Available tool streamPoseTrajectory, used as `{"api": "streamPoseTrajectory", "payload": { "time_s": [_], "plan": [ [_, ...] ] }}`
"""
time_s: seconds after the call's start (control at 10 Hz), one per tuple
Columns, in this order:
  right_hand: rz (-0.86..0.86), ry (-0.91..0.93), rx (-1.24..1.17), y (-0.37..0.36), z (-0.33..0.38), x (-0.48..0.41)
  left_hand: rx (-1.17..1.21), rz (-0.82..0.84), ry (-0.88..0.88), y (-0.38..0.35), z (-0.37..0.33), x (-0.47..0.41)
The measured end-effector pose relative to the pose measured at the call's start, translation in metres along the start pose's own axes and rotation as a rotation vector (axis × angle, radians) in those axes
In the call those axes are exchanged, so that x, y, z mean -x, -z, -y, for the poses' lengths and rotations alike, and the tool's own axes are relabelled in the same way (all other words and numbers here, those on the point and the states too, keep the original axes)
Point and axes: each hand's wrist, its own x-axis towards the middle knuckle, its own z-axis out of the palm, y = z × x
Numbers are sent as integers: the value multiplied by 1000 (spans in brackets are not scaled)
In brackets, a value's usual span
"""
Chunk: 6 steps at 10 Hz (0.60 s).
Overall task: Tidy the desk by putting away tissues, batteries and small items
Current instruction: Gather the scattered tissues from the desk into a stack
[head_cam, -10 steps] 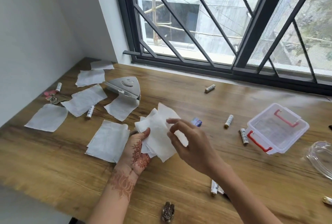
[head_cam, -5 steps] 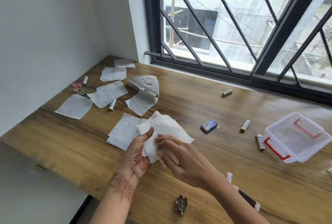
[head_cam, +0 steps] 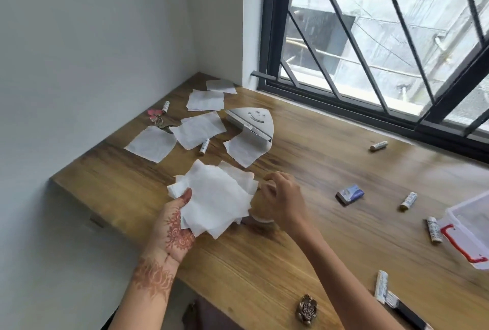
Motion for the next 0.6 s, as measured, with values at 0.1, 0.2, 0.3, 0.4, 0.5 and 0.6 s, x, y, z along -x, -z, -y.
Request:
{"api": "streamPoseTrajectory", "payload": {
  "time_s": [0.1, 0.2, 0.3, 0.4, 0.5, 0.6],
  "plan": [
    [32, -60, 66, -17, 1, -17, -32, -5, 22, 27, -17, -5],
    [53, -118, 117, -28, 5, -32, -54, -29, 3, 41, -29, -9],
    [126, -154, 180, -34, 9, -42, -93, -37, -27, 39, -39, -13],
    [176, -169, 205, -39, 14, -48, -201, -66, -41, 42, -45, -18],
    [164, -142, 199, -42, 17, -51, -218, -74, -52, 46, -50, -28],
    [122, -126, 49, -38, 24, -52, -150, -1, -3, 46, -58, -28]
  ]
}}
